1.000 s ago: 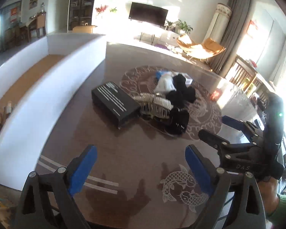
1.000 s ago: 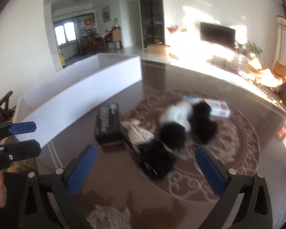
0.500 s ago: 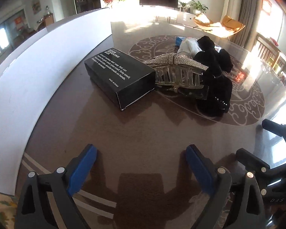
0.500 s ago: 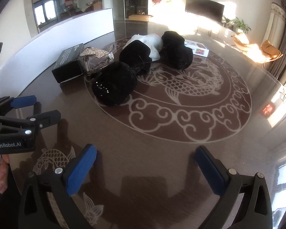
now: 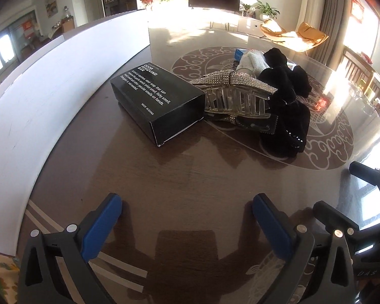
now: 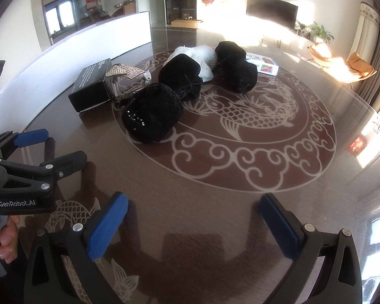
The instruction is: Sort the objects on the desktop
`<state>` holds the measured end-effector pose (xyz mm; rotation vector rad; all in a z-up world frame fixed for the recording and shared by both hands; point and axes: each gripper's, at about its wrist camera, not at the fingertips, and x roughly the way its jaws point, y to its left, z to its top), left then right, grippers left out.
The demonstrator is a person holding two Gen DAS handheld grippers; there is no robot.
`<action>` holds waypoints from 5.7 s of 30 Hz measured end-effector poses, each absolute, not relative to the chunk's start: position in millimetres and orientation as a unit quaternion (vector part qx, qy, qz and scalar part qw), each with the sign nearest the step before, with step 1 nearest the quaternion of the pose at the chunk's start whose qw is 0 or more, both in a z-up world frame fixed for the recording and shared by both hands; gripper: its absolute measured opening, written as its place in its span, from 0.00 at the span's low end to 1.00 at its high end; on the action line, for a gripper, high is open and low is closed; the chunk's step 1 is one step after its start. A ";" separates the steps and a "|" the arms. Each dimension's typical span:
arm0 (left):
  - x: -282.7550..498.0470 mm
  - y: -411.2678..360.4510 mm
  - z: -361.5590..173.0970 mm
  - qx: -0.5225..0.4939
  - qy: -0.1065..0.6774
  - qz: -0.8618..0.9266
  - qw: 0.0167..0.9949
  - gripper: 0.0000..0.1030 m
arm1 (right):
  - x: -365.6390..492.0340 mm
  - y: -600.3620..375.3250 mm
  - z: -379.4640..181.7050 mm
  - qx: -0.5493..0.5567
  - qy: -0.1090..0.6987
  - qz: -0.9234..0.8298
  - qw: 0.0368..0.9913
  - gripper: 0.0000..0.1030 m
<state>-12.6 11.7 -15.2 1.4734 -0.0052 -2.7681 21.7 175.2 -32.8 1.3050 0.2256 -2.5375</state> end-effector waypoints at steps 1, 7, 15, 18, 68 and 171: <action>-12.5 11.8 -14.3 0.470 -0.002 -0.883 0.003 1.00 | 22.2 175.3 -32.4 0.451 0.078 -0.878 0.139 1.00; -11.5 10.1 -13.0 0.470 -0.001 -0.883 0.003 1.00 | 22.1 175.3 -32.4 0.451 0.078 -0.878 0.139 1.00; -8.1 6.1 -7.6 0.469 0.000 -0.883 0.006 1.00 | 21.5 175.3 -32.6 0.451 0.078 -0.878 0.140 1.00; -8.4 6.1 -6.8 0.469 0.000 -0.883 0.006 1.00 | 21.5 175.3 -32.6 0.451 0.078 -0.878 0.140 1.00; -9.7 5.8 -8.6 0.469 0.001 -0.883 0.007 1.00 | 21.3 175.6 -32.2 0.451 0.078 -0.878 0.140 1.00; -36.2 -58.1 1.9 0.442 0.019 -0.895 0.053 0.56 | -19.2 155.6 -18.1 0.438 0.026 -0.875 0.203 1.00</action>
